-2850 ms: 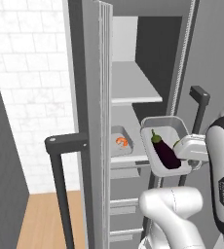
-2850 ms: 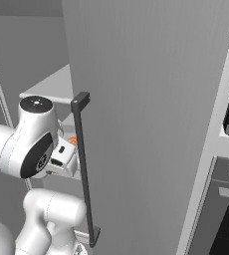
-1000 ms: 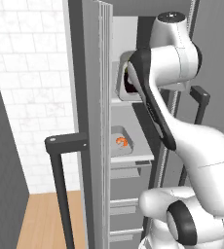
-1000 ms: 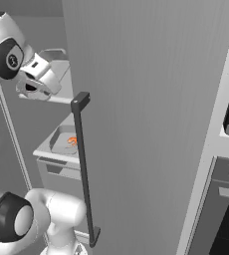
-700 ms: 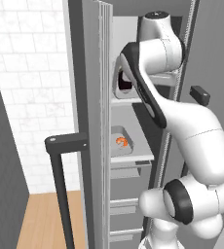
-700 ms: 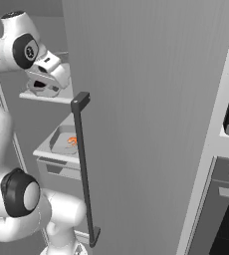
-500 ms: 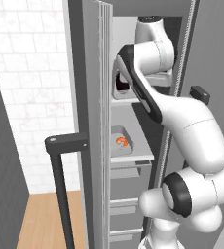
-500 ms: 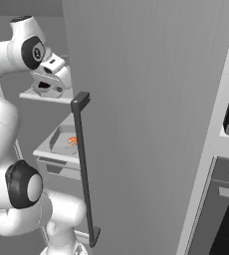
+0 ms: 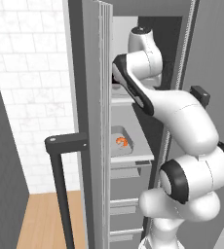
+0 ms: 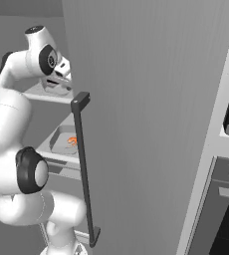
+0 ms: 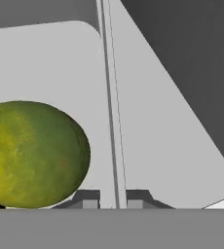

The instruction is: Take the meat container that has the shrimp and place it on the second highest rack of the freezer. Then take the vegetable container that has the lime and eggplant and place it on the highest rack of the freezer.

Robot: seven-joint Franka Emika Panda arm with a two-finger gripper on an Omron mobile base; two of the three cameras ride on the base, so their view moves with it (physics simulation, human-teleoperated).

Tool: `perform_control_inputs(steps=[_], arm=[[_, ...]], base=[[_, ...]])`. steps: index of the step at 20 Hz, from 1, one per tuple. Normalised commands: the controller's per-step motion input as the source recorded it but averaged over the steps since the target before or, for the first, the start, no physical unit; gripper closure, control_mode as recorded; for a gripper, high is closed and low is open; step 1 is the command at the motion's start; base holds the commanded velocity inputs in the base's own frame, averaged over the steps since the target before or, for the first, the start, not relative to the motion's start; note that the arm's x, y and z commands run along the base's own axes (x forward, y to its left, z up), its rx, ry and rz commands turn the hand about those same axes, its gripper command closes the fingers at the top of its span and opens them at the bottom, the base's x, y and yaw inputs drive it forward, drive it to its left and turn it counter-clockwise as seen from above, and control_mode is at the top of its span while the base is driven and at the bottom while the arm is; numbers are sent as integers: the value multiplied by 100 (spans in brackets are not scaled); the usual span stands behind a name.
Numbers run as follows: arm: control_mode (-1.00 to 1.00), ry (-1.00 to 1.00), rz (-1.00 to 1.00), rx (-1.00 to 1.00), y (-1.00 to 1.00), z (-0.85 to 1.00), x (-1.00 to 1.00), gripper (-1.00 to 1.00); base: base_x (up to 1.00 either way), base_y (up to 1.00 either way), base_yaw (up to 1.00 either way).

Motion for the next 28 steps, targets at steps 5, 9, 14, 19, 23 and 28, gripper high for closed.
perform_control_inputs(steps=[5, 9, 14, 19, 23, 28], arm=[[-100, -3, 0, 0, 4, 0, 77, 100], [-100, 0, 0, 0, 3, 0, 27, 100], [-100, 0, 0, 0, 1, 0, 6, -100], [-100, 0, 0, 0, 0, 0, 5, -100], [-100, -1, 0, 0, 0, 0, -3, -100], [-100, -40, 0, 0, 0, 11, -65, -100]], base=[[0, 0, 0], [0, 0, 0], [0, 0, 0], [0, 0, 0], [0, 0, 0], [0, 0, 0]])
